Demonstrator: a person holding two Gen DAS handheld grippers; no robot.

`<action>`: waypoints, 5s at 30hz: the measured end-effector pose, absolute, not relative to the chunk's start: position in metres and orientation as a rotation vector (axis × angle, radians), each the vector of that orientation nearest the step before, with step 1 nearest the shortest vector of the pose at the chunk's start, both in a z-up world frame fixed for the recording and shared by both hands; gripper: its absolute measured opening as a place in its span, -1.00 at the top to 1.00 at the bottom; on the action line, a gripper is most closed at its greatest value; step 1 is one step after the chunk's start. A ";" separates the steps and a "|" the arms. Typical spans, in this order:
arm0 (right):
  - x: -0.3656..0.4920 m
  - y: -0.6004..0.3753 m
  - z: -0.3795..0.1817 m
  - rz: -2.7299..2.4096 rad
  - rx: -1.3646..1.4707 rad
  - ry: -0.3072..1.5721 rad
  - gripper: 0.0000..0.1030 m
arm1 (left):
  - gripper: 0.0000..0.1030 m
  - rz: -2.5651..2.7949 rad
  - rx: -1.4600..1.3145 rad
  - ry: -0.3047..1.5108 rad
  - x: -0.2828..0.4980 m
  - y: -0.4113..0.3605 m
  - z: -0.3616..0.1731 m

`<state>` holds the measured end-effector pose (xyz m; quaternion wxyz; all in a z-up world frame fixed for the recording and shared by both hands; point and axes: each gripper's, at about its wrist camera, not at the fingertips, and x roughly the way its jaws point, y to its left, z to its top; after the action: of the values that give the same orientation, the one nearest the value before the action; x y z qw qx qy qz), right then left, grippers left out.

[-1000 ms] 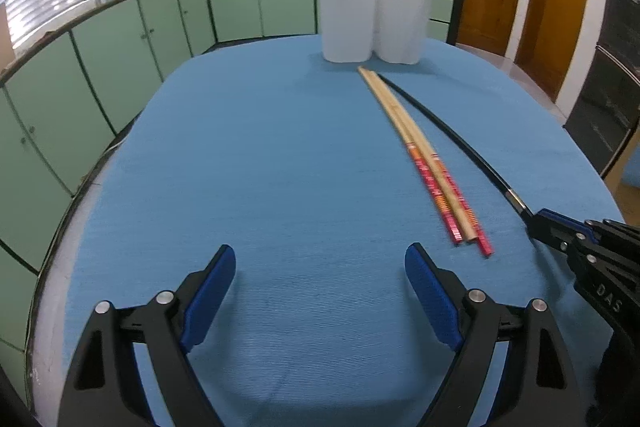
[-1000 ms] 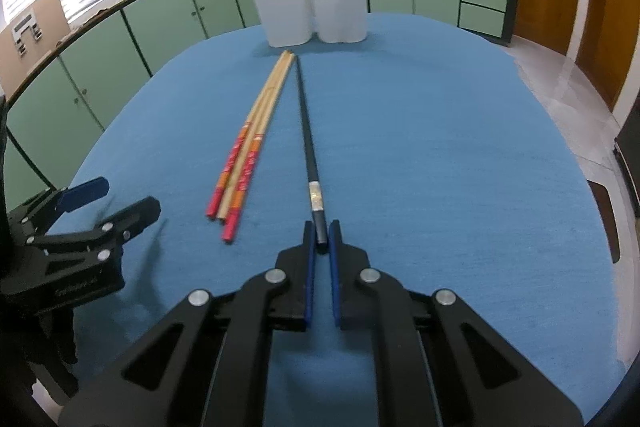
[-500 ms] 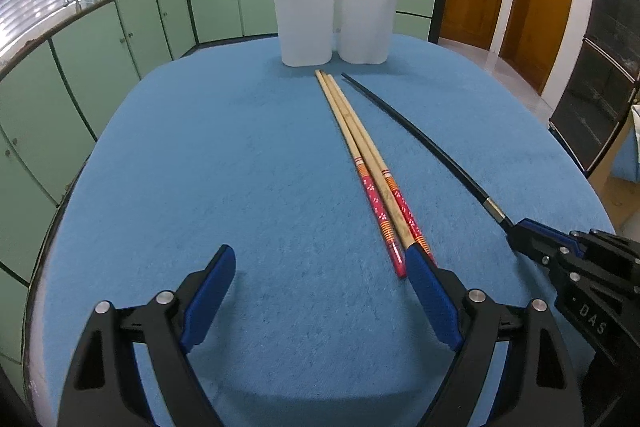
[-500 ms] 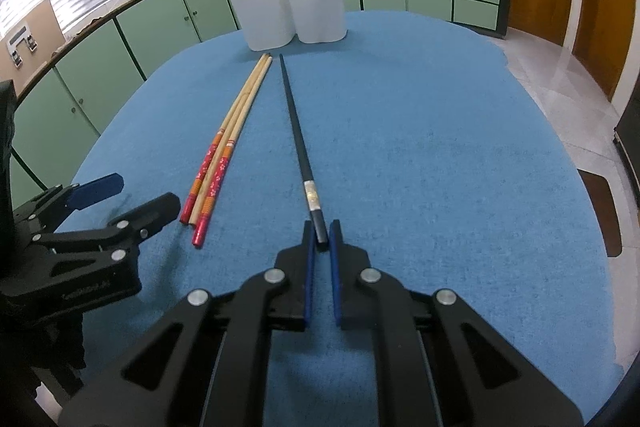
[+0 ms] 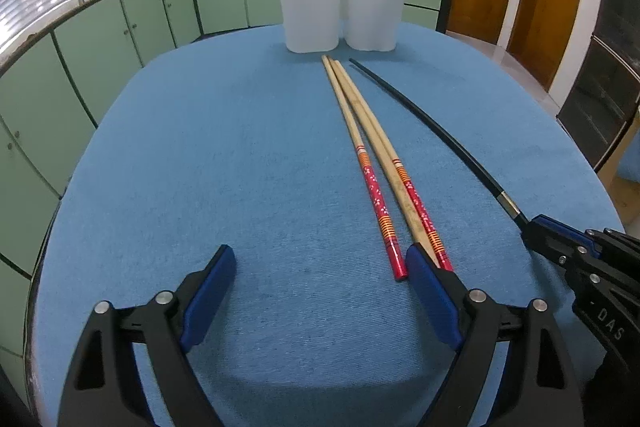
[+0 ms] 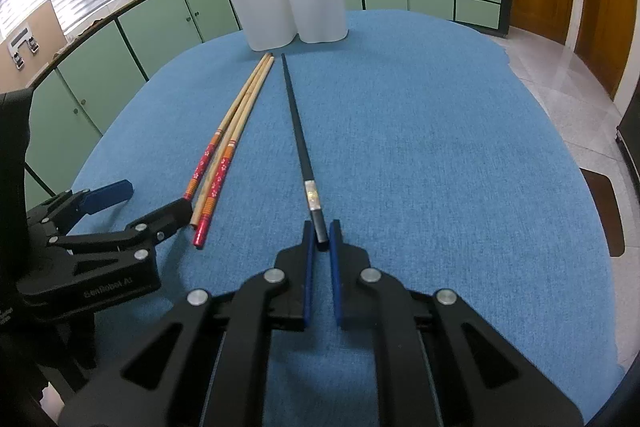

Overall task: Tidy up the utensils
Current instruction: 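Close the left gripper on a red-patterned chopstick while the right gripper holds the black one, then lift both chopsticks and lower them into the white holder, then open both grippers to release the chopsticks in the holder, then withdraw both open grippers from the holder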

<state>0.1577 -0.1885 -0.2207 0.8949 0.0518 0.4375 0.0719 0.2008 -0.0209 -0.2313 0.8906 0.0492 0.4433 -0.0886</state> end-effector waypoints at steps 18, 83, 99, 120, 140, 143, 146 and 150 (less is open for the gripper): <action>0.155 -0.182 -0.221 0.192 0.055 0.909 0.83 | 0.44 -0.220 0.072 0.899 0.195 -0.019 -0.228; 0.247 -0.208 0.072 0.345 0.029 0.466 0.89 | 0.90 -0.354 0.062 0.332 0.232 -0.023 0.047; 0.383 -0.229 0.106 0.273 0.069 0.392 0.89 | 0.90 -0.271 0.039 0.182 0.369 -0.051 0.089; 0.394 -0.238 0.024 0.155 0.090 0.510 0.03 | 0.14 -0.249 0.028 0.365 0.389 -0.041 0.012; 0.202 -0.226 -0.111 0.077 0.081 0.603 -0.78 | -0.48 -0.139 0.094 0.624 0.222 0.014 -0.137; 0.186 -0.207 -0.142 0.073 0.064 0.646 -0.78 | -0.48 -0.133 0.090 0.685 0.213 0.020 -0.161; 0.174 -0.190 -0.168 0.092 0.079 0.703 -0.78 | -0.48 -0.122 0.105 0.748 0.202 0.027 -0.190; 0.162 -0.174 -0.194 0.105 0.066 0.763 -0.78 | -0.49 -0.102 0.094 0.806 0.195 0.034 -0.214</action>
<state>0.1617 -0.1737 -0.1938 0.9262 0.0324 0.3722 0.0512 0.1947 0.0344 -0.2137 0.9176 0.0457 0.3916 -0.0498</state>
